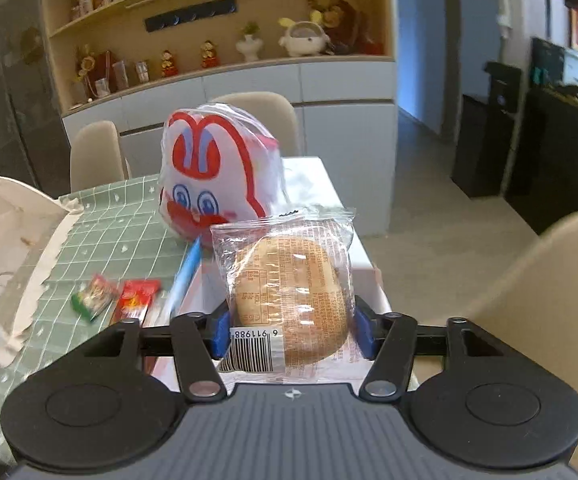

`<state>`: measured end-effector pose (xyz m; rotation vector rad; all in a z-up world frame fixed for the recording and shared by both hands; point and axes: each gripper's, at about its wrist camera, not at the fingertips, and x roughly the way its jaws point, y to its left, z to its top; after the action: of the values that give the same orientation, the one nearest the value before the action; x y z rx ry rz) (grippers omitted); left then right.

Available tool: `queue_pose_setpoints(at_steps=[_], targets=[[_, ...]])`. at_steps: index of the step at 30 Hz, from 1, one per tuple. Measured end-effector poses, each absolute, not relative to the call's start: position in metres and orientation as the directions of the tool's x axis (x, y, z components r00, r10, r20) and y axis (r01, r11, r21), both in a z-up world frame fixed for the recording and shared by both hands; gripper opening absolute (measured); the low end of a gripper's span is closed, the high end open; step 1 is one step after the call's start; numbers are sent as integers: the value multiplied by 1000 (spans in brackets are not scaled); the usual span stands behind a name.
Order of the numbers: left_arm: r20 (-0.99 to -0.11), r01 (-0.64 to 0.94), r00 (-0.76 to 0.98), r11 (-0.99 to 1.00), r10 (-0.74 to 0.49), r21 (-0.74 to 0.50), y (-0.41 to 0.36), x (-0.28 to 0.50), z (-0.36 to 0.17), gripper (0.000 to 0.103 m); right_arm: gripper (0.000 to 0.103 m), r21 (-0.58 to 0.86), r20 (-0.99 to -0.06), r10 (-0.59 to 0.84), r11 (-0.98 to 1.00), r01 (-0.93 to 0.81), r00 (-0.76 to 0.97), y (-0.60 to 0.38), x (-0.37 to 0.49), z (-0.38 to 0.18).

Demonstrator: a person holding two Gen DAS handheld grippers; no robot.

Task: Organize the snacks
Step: 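Carry the bread roll into the pink box and open the right tool while the left tool holds the lollipop, then grasp the blue seaweed snack packet with the right tool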

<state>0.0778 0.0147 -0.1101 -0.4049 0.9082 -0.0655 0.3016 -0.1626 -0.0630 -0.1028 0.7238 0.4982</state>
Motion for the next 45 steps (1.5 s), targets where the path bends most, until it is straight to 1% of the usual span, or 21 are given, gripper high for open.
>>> queue_pose_setpoints(at_steps=[2, 4, 6, 8, 10, 16, 19, 20, 21, 22, 23, 24, 26, 31, 35, 38, 40, 41, 42, 44, 45], targets=[[-765, -180, 619, 915, -180, -361, 32, 64, -114, 49, 79, 75, -748, 360, 881, -468, 558, -147, 323, -88], [-764, -231, 629, 904, -143, -359, 46, 53, -112, 49, 79, 119, -777, 362, 888, -444, 515, -144, 326, -102], [-764, -280, 634, 886, -117, -369, 62, 45, -112, 49, 79, 145, -774, 381, 884, -445, 505, -145, 316, -106], [-766, -315, 635, 871, -102, -377, 75, 37, -114, 49, 79, 109, -759, 367, 886, -450, 538, -141, 301, -103], [-767, -334, 634, 861, -97, -384, 83, 35, -116, 49, 79, 83, -732, 395, 860, -503, 555, -133, 284, -95], [-777, -323, 614, 855, -138, -407, 98, 29, -124, 49, 79, 120, -683, 513, 781, -613, 520, -90, 252, -85], [-780, -316, 611, 861, -136, -398, 106, 23, -124, 49, 79, 68, -688, 510, 754, -654, 516, -60, 242, -96], [-778, -320, 615, 860, -130, -397, 111, 18, -123, 49, 76, 51, -700, 501, 747, -663, 510, -49, 240, -102], [-776, -327, 619, 858, -122, -397, 115, 12, -122, 49, 68, 49, -710, 498, 740, -670, 498, -40, 238, -105], [-774, -339, 623, 853, -113, -397, 120, 6, -121, 49, 67, 29, -709, 489, 740, -672, 508, -31, 233, -107], [-774, -350, 624, 848, -104, -397, 125, 2, -121, 49, 56, 11, -704, 490, 730, -683, 513, -26, 227, -106], [-776, -364, 623, 843, -96, -396, 130, -3, -122, 49, 37, -6, -709, 493, 710, -704, 503, -17, 222, -106], [-783, -390, 616, 832, -82, -394, 139, -11, -125, 49, 30, -31, -723, 482, 693, -720, 495, -3, 210, -108], [-775, -397, 627, 825, -77, -403, 149, -21, -124, 49, 30, 60, -769, 529, 617, -785, 357, 16, 183, -117], [-759, -383, 645, 822, -88, -421, 149, -21, -122, 49, 30, 86, -778, 548, 577, -813, 307, 18, 166, -119], [-746, -364, 657, 822, -106, -438, 148, -18, -123, 49, 30, 73, -751, 568, 579, -812, 337, 8, 166, -107], [-739, -352, 663, 821, -120, -449, 148, -16, -124, 49, 31, 27, -723, 554, 620, -784, 413, 1, 175, -95], [-737, -347, 664, 821, -126, -454, 148, -15, -125, 49, 36, -16, -711, 526, 652, -758, 467, 0, 181, -91], [-734, -342, 666, 820, -132, -458, 149, -14, -126, 49, 48, -56, -698, 496, 680, -731, 516, 0, 187, -89], [-734, -339, 665, 819, -140, -463, 151, -12, -128, 49, 63, -111, -675, 446, 726, -678, 588, 2, 203, -87], [-735, -340, 663, 818, -141, -463, 153, -12, -128, 49, 63, -114, -676, 433, 738, -665, 597, 5, 214, -89]])
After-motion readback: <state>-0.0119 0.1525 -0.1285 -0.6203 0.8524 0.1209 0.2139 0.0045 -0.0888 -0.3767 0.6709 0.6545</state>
